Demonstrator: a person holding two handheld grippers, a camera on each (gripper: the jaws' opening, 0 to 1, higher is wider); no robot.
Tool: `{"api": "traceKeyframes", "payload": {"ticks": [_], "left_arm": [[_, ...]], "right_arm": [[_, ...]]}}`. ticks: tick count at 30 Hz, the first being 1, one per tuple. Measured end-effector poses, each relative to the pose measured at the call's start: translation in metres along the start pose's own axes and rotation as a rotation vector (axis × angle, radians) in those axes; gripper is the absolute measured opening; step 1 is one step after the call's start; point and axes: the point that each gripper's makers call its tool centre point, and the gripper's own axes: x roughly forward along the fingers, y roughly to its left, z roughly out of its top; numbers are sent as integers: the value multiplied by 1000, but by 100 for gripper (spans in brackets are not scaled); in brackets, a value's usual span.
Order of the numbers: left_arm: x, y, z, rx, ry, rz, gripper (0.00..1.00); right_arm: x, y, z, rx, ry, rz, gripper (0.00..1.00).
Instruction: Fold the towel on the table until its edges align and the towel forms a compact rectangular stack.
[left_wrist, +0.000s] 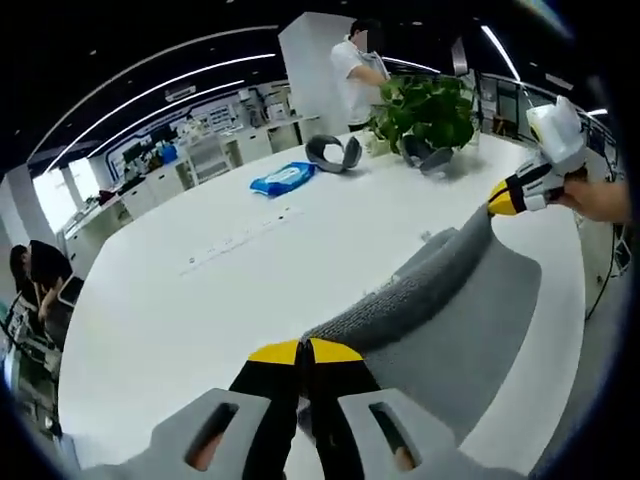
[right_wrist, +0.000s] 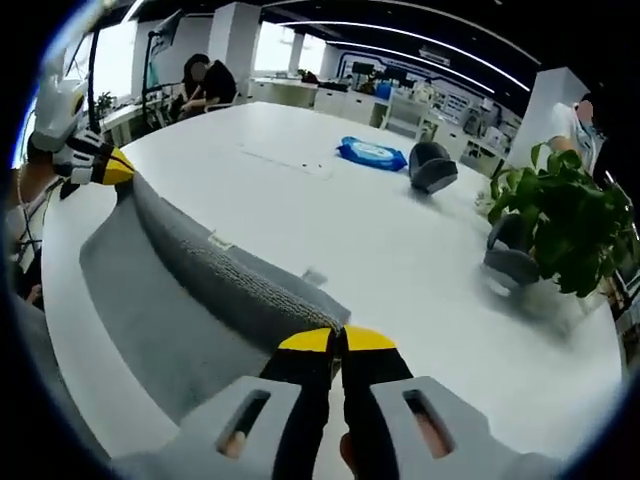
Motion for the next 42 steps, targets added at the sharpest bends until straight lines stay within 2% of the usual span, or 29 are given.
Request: {"api": "traceKeyframes", "payload": {"ticks": [7,11,14,17,19,23,25,27,29,31,34,37,40,42], "left_arm": [[12,-1,-18,-28,24,8,2],[11,2,-15,-32,5,31,4],[9,2,-11,-63,-13,19,7],[8,2,-10,-79,-17,11,7],[9,-3,-12,-87,-17,-16,7],[13,-11,-20,-63,19,-46,7],[15,-17,-24,-50,40,-62,7],[15,-22,-29,-72,70,-86,6],[14,-31,-40,-140,128,-125,4],[16,-33,-48,-139,161,-130,1],[15,-38,-62,-128,229,-144,0],[17,-40,-67,-134,247,-155,0],[20,-44,-71,-144,266,-181,0],[21,-43,-69,-147,270,-184,1]], "right_arm": [[15,0,-4,9,16,-9,2],[15,0,-2,47,-9,-5,8],[13,-5,-3,69,-17,-15,11],[5,-4,-7,81,-19,-15,10],[-4,-3,-10,90,-24,-16,9],[-16,3,-16,109,-25,-15,6],[-24,12,-22,145,-16,5,0],[-32,22,-28,175,5,21,0],[-39,39,-38,210,51,70,0],[-43,45,-44,219,70,62,0],[-50,59,-54,262,106,82,0],[-52,68,-63,268,149,95,0],[-49,78,-79,243,225,121,0],[-46,80,-86,239,253,127,0]]}}
